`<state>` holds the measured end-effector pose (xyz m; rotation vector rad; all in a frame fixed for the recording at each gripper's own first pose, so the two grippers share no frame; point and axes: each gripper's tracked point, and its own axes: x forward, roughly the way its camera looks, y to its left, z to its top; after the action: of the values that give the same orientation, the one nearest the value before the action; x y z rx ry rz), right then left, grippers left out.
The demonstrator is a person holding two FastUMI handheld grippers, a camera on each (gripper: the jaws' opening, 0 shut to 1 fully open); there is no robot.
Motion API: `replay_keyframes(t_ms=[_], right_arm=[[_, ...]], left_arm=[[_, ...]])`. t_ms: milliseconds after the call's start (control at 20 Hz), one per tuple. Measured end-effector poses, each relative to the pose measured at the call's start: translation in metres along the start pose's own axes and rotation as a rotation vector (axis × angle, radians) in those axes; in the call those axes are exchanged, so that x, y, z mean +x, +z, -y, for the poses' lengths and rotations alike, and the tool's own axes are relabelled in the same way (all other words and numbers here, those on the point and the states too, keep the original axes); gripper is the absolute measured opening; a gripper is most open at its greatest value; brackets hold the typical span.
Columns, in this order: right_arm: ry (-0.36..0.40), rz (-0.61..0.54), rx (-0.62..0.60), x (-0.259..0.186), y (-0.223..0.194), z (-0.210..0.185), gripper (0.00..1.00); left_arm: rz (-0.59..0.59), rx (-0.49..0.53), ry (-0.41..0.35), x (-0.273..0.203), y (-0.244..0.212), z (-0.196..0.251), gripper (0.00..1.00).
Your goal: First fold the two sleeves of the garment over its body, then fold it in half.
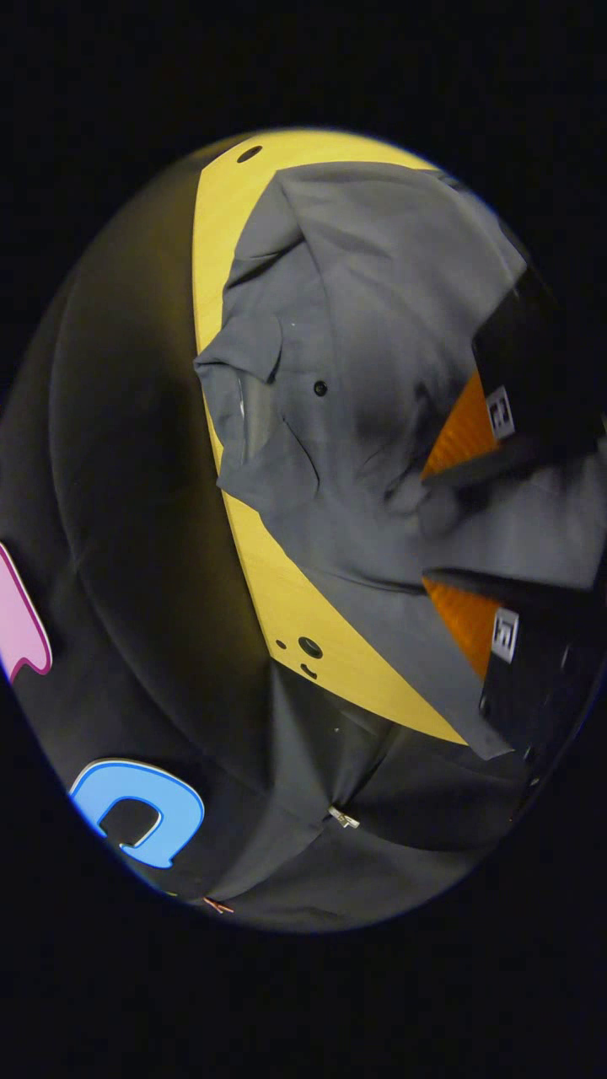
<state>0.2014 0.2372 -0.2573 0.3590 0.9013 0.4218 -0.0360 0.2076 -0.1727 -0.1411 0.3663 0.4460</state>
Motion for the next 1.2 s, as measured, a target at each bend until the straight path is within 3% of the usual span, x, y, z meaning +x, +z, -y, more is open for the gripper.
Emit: replay_keyframes(t_ms=[150,500,750,950,1000,1200], right_arm=[[-0.05,0.018,-0.061,-0.013,-0.001,0.008,0.98],[-0.196,0.092,-0.16,-0.081,0.016,0.047,0.99],[-0.307,0.16,-0.242,-0.157,0.026,0.082,0.99],[-0.407,0.256,-0.292,-0.228,0.037,0.109,0.99],[-0.432,0.274,-0.299,-0.247,0.037,0.113,0.99],[-0.508,0.345,-0.339,-0.31,0.04,0.121,0.99]], left_arm=[[-0.001,-0.031,0.024,0.012,-0.001,-0.019,0.98],[-0.06,-0.085,0.16,0.055,-0.018,-0.099,0.98],[-0.138,-0.096,0.262,0.095,-0.052,-0.148,0.96],[-0.201,-0.11,0.302,0.122,-0.076,-0.176,0.97],[-0.209,-0.112,0.304,0.124,-0.077,-0.178,0.93],[-0.262,-0.13,0.304,0.145,-0.094,-0.191,0.96]])
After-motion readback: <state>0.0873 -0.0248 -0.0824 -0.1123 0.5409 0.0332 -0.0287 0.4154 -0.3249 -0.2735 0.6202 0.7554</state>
